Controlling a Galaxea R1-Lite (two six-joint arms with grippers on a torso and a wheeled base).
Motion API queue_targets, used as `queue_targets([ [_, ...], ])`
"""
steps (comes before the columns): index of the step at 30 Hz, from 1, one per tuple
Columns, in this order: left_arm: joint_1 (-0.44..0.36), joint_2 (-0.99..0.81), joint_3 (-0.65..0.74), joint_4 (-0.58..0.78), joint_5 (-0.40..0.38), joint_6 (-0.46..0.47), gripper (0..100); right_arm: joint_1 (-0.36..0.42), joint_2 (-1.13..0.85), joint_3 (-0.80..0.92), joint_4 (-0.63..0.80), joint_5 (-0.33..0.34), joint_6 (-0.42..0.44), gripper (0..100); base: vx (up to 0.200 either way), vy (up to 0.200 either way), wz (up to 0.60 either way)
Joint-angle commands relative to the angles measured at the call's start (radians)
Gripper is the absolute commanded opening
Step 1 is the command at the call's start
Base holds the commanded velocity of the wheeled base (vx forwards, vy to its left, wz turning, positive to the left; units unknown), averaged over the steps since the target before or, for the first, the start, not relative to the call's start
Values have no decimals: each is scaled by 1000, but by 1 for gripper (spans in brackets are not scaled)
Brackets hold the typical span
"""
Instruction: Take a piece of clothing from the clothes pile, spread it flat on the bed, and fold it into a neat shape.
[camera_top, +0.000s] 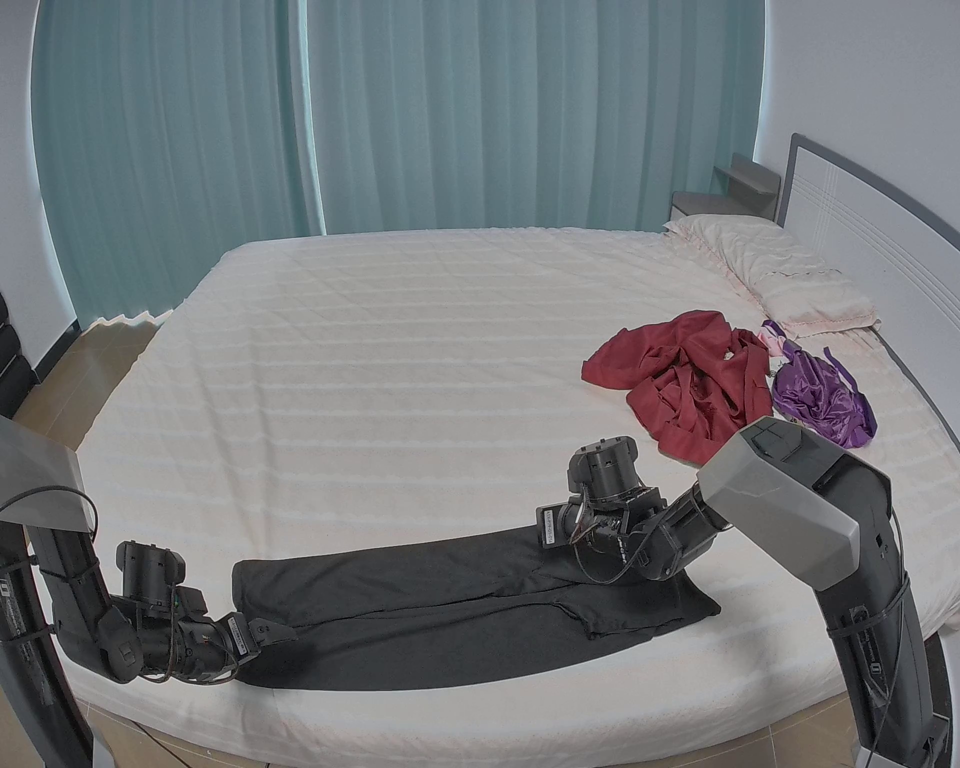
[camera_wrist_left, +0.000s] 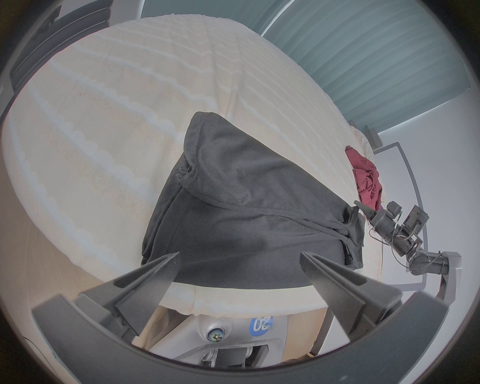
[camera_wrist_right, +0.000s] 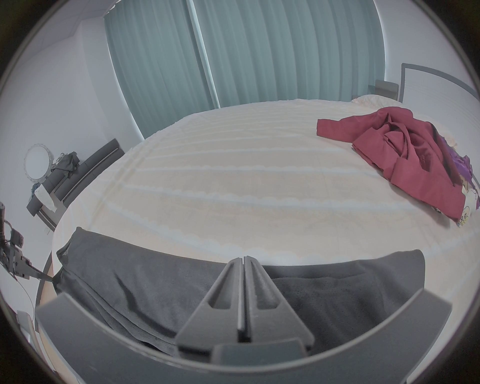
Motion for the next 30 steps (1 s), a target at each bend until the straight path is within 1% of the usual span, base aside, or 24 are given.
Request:
queue_targets([
  [1,0,2,5,-3,0,0,100,13,8,-15,-2,0,1,0,0,0,0],
  [4,0,6,8,-16,0,0,100,16,8,-21,-1,0,-1,0,0,0,0],
  [8,-2,31,28,-80,5,1,100,22,15,-35,7,0,-1,0,0,0,0],
  [9,-2,37,33,-94,5,1,100,22,15,-33,6,0,-1,100,0,0,0],
  [12,-3,51,42,-132,5,1,100,22,21,-33,1,-1,1,100,0,0,0],
  [15,-3,52,45,-138,6,-2,100,16,14,-32,-1,-3,7,100,0,0,0],
  [17,-3,52,45,-138,6,-4,100,13,8,-32,-1,-13,9,100,0,0,0],
  [18,-3,52,45,-138,6,-5,100,8,-2,-35,-2,-41,16,100,0,0,0],
  [19,-3,52,44,-138,6,-7,100,-4,-19,-30,1,-53,29,100,0,0,0],
  [21,-3,52,44,-138,6,-5,100,-14,-31,-23,6,-56,35,100,0,0,0],
  [24,-3,52,45,-140,6,-5,100,-61,-74,52,16,-58,84,100,0,0,0],
  [25,-3,52,45,-140,6,-5,100,-61,-74,52,16,-58,84,100,0,0,0],
  [26,-3,52,45,-138,6,-4,100,-81,-88,94,16,-55,114,100,0,0,0],
  [30,-3,52,45,-138,6,-2,100,-118,-95,149,18,-33,193,100,0,0,0],
])
